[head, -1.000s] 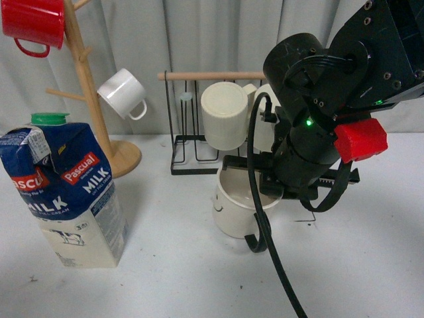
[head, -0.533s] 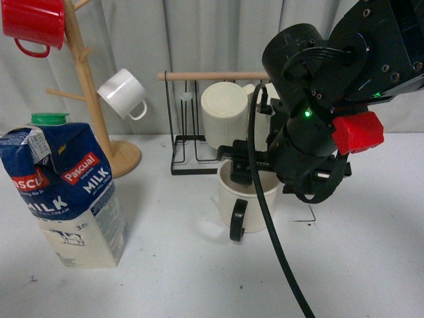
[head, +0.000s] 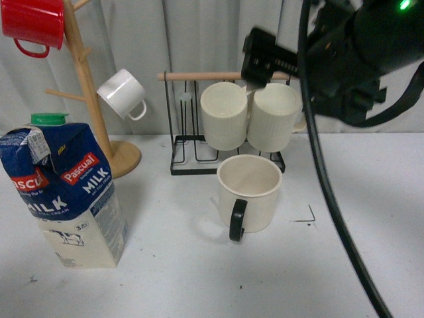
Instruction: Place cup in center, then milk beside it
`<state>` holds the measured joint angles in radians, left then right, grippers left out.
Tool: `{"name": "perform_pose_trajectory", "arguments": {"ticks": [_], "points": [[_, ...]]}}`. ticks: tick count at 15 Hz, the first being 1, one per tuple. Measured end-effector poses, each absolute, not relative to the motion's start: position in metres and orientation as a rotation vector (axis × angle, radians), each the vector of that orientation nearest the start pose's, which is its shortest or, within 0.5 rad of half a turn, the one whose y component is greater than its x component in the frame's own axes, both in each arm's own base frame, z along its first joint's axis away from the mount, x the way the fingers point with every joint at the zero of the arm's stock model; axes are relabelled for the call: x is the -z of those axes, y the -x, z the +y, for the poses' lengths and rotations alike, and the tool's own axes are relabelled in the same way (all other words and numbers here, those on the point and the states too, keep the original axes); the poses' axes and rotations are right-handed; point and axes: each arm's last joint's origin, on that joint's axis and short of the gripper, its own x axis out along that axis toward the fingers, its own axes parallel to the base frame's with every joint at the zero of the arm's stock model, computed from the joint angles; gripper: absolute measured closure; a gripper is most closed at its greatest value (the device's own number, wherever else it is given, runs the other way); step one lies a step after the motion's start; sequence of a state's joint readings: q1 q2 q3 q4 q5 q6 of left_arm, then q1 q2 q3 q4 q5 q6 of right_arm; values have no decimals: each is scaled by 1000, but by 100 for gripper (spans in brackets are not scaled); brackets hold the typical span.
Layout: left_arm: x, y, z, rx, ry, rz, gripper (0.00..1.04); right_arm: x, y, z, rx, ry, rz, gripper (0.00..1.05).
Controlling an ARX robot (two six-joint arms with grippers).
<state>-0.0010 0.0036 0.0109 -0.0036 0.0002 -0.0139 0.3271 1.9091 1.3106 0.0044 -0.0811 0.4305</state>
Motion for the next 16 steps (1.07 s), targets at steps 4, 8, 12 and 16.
{"name": "perform_pose_trajectory", "arguments": {"ticks": [4,8,12,16], "points": [[-167,-97,0,1,14,-4,7,-234,-302,75,-1,-63,14,53],[-167,-97,0,1,14,-4,7,-182,-176,13,3,-4,13,103],[-167,-97,0,1,14,-4,7,-179,-163,1,0,-2,7,103],[-167,-97,0,1,14,-4,7,-176,-155,-1,10,-2,9,103]]}}
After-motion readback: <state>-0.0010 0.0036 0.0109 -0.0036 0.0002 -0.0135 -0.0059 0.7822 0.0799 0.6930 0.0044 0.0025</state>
